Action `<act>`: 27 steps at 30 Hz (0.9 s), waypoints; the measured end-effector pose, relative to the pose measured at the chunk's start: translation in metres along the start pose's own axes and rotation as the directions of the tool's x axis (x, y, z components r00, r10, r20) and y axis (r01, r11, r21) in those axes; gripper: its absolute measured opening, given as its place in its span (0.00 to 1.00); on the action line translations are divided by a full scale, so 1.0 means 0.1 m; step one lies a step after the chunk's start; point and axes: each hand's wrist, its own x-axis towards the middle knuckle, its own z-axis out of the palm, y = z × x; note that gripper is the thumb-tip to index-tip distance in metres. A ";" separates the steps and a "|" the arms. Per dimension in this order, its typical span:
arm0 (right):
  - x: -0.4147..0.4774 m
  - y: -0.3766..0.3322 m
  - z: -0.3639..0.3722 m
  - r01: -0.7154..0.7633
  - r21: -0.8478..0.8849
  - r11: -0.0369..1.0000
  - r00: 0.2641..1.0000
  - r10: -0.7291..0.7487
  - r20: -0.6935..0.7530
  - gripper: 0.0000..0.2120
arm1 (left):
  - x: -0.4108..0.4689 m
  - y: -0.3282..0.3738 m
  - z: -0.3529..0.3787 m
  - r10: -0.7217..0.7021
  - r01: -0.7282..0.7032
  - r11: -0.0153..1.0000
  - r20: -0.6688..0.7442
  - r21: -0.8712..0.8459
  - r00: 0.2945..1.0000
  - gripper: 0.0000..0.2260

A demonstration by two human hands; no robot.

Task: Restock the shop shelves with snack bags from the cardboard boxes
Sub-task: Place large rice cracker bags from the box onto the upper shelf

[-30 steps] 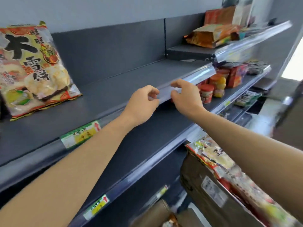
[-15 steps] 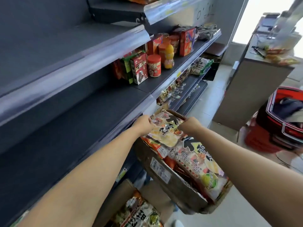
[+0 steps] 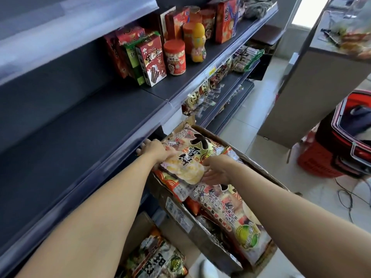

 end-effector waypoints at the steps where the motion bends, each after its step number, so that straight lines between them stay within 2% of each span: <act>1: 0.02 -0.01 0.02 -0.016 0.018 1.000 1.000 0.015 0.011 0.20 | 0.00 0.02 0.00 -0.012 0.012 1.000 -0.012 -0.003 1.000 0.36; 3: 0.06 -0.01 0.03 -0.037 0.052 0.998 0.999 0.036 0.015 0.20 | -0.03 0.03 -0.04 -0.030 0.030 1.000 -0.039 0.002 0.999 0.33; 6: 0.02 -0.01 0.06 -0.074 0.113 0.991 0.997 0.075 -0.004 0.09 | -0.05 0.02 -0.12 -0.055 0.050 0.996 -0.058 -0.076 0.997 0.32; 7: -0.03 -0.01 0.07 -0.082 0.135 0.987 0.997 0.083 0.005 0.09 | -0.07 0.01 -0.17 -0.049 0.041 0.993 -0.068 -0.112 0.996 0.28; 11: -0.24 -0.01 0.15 -0.063 0.153 0.986 0.998 0.060 0.018 0.16 | -0.28 -0.03 -0.39 0.044 -0.057 0.975 -0.064 -0.217 0.997 0.11; 13: -0.34 0.00 0.19 -0.057 0.187 0.981 0.998 0.050 0.041 0.18 | -0.43 -0.03 -0.50 0.110 -0.135 0.954 -0.107 -0.266 0.988 0.03; 15: -0.37 0.02 0.22 -0.041 0.210 0.977 0.997 0.028 0.068 0.21 | -0.61 0.02 -0.61 0.171 -0.223 0.935 -0.201 -0.277 0.965 0.06; 18: -0.54 -0.02 0.31 0.060 0.283 0.957 0.996 -0.076 0.046 0.22 | -0.95 0.07 -0.80 0.276 -0.359 0.909 -0.341 -0.213 0.899 0.13; 21: -0.87 -0.13 0.43 0.259 0.385 0.886 0.964 -0.259 -0.054 0.30 | -1.35 0.02 -1.14 0.315 -0.452 0.870 -0.482 -0.198 0.817 0.12; 25: -1.46 -0.28 0.65 0.492 0.441 0.751 0.828 -0.559 0.029 0.27 | -1.96 -0.21 -1.71 0.314 -0.572 0.794 -0.667 -0.206 0.676 0.09; 27: -1.75 -0.41 0.83 0.597 0.420 0.684 0.748 -0.663 0.016 0.32 | -2.27 -0.39 -1.97 0.308 -0.623 0.763 -0.750 -0.173 0.586 0.07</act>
